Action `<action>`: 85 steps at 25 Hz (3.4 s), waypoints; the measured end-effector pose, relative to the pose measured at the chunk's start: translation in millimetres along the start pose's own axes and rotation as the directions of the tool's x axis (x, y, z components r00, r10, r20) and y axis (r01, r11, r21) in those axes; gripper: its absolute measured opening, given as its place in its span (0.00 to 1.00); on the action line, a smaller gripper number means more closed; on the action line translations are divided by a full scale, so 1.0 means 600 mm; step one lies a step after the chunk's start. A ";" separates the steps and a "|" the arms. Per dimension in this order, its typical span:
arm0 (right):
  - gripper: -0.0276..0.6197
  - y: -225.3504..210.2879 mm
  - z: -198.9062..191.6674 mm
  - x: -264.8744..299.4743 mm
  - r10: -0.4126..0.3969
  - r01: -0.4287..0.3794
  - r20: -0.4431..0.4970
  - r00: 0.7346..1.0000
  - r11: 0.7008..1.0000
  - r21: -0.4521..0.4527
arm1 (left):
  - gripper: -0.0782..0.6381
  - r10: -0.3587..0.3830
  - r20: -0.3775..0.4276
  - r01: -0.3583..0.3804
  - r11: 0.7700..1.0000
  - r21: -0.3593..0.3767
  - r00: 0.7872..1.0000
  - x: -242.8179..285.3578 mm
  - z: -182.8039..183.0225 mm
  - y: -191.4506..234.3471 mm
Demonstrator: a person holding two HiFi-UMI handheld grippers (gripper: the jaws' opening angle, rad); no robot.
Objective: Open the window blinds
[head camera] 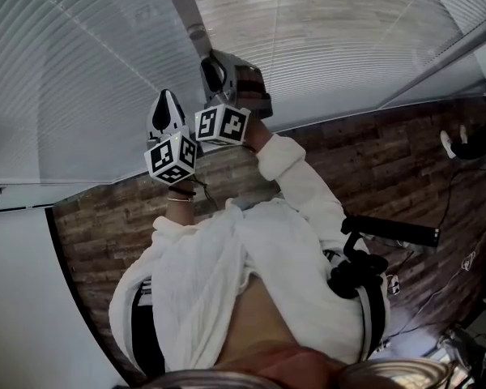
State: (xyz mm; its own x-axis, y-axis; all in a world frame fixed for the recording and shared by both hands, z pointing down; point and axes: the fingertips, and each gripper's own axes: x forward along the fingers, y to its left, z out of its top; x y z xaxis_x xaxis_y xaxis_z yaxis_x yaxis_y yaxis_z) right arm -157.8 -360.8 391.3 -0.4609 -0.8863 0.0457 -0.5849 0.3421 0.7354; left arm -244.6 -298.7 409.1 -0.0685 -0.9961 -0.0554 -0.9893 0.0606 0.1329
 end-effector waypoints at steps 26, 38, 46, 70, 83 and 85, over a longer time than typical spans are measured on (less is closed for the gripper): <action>0.25 -0.019 -0.011 0.001 -0.049 -0.006 0.038 0.998 0.541 0.841 | 0.11 0.011 0.004 -0.011 1.000 0.024 1.000 -0.001 0.002 0.009; 0.25 -0.011 0.031 -0.004 -0.096 0.068 0.098 0.991 0.965 0.253 | 0.11 0.021 0.000 -0.021 1.000 0.020 1.000 0.004 -0.002 0.019; 0.18 -0.033 0.029 -0.002 -0.133 0.044 0.120 0.984 0.827 0.560 | 0.11 0.015 0.003 -0.015 0.999 0.028 1.000 0.006 -0.001 0.017; 0.25 -0.012 0.005 0.001 -0.076 0.048 0.047 0.996 0.898 0.438 | 0.11 -0.002 0.014 0.001 1.000 0.028 1.000 0.002 0.003 0.012; 0.25 -0.024 0.001 0.002 -0.103 0.028 0.045 0.994 0.612 0.790 | 0.11 0.011 0.013 -0.011 1.000 0.029 1.000 -0.018 0.005 0.024; 0.25 -0.023 0.000 0.002 -0.098 0.025 0.041 0.994 0.589 0.807 | 0.11 0.007 0.014 -0.008 1.000 0.028 1.000 -0.019 0.005 0.021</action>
State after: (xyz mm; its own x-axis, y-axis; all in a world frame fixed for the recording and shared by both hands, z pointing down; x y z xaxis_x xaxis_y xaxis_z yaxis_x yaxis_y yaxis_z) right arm -150.4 -366.4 381.4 -0.4280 -0.9021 -0.0545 -0.8953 0.4315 -0.1112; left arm -256.6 -286.4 408.1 -0.0774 -0.9947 -0.0679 -0.9919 0.0699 0.1061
